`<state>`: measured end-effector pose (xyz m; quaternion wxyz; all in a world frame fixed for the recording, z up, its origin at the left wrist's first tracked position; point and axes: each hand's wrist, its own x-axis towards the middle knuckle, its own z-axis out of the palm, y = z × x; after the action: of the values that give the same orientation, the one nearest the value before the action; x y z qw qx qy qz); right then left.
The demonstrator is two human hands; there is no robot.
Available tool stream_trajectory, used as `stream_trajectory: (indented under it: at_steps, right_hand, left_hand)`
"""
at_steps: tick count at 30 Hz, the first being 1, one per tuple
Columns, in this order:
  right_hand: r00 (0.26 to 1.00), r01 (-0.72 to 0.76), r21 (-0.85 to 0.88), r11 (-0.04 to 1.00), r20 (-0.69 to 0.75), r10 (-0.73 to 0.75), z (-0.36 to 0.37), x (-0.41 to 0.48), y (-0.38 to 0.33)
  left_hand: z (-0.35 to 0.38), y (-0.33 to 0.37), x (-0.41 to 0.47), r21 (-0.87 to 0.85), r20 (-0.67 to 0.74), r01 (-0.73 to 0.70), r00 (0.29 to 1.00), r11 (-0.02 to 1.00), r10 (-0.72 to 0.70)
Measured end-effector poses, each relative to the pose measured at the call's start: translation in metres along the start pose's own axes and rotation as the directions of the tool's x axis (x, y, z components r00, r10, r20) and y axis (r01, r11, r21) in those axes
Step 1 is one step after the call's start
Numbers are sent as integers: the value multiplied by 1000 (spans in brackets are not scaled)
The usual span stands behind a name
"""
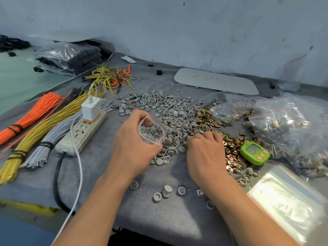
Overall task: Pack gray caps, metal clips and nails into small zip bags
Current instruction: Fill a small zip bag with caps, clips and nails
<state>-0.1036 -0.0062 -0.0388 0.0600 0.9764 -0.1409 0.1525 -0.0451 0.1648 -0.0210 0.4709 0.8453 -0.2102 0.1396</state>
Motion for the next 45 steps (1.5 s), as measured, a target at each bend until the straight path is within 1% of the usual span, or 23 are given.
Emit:
stream_trajectory:
  at_steps: [7, 8, 9, 10, 11, 13, 15, 16, 17, 21, 23, 25, 27, 28, 29, 30, 32, 33, 35, 37, 41, 43, 45]
  right_hand:
    - [998, -1, 5, 1000, -55, 1, -1, 1, 7]
    - [996, 3, 67, 998, -92, 4, -3, 0, 8]
    - [990, -6, 199, 980, -139, 34, -7, -1, 8]
    - [980, -24, 387, 922, -174, 98, -13, -2, 8]
    - [968, -36, 589, 807, -180, 174, -18, -3, 9]
    - [949, -22, 862, 507, -141, 281, -27, -6, 10]
    - [953, -4, 966, 260, -75, 294, -37, -7, 8]
    - [959, -13, 980, 199, -44, 279, -41, -8, 7]
    - [965, -20, 981, 194, -32, 260, -43, -7, 5]
    - [973, -52, 913, 405, -45, 225, -39, -5, -6]
    - [984, -29, 876, 482, -61, 170, -37, -3, -9]
    - [986, -16, 879, 477, -64, 152, -37, -1, -8]
    - [975, -48, 909, 413, -46, 215, -37, 1, -1]
    - [968, -75, 914, 400, -29, 248, -36, 2, 3]
    - [968, -103, 902, 420, -7, 252, -35, 3, 5]
    - [974, -131, 867, 482, 22, 224, -33, 4, 5]
    - [992, -129, 708, 694, 86, 98, -27, 6, -1]
    - [993, -89, 609, 788, 111, 26, -24, 6, -6]
    - [987, 15, 453, 891, 134, -85, -17, 5, -17]
    - [984, 71, 383, 921, 124, -127, -12, 5, -22]
    - [987, 67, 351, 934, 115, -114, -7, 6, -24]
    - [989, 40, 367, 929, 116, -88, -9, 3, -24]
    - [998, -34, 461, 887, 71, 1, -15, 1, -20]
  left_hand:
    - [1, 0, 1, 13, 17, 7, 1000, 1000, -8]
    - [2, 0, 2, 20, 22, 10, 1000, 1000, -10]
    - [3, 0, 2, 29, 31, 9, 999, 1000, -10]
    - [4, 1, 2, 39, 43, 4, 999, 999, -6]
    - [6, 1, 2, 52, 58, -4, 998, 999, 1]
    - [10, 3, 1, 74, 86, -23, 996, 997, 17]
    - [15, 5, 1, 79, 117, -33, 993, 996, 24]
    - [17, 7, 1, 73, 132, -34, 991, 997, 24]
    - [19, 8, 0, 64, 143, -36, 989, 997, 27]
    - [21, 12, -1, 11, 160, -52, 986, 999, 50]
    - [20, 11, -1, -22, 155, -36, 987, 999, 39]
    - [18, 8, 1, -44, 142, 6, 990, 999, 1]
    - [15, 4, 4, -81, 110, 34, 994, 996, -25]
    - [13, 2, 5, -101, 95, 39, 995, 994, -30]
    - [13, 0, 6, -119, 83, 45, 996, 992, -36]
    - [12, -1, 7, -138, 72, 54, 996, 989, -44]
    - [12, -2, 7, -178, 38, 72, 997, 981, -66]
    - [11, -2, 7, -199, 14, 80, 997, 977, -79]
    - [10, -4, 8, -234, -21, 86, 995, 968, -94]
    - [8, -3, 8, -235, -23, 84, 996, 968, -92]
    - [7, -2, 6, -189, -3, 66, 998, 980, -68]
    - [5, -2, 5, -144, 2, 55, 998, 988, -55]
    - [4, -3, 5, -117, 8, 48, 999, 992, -48]
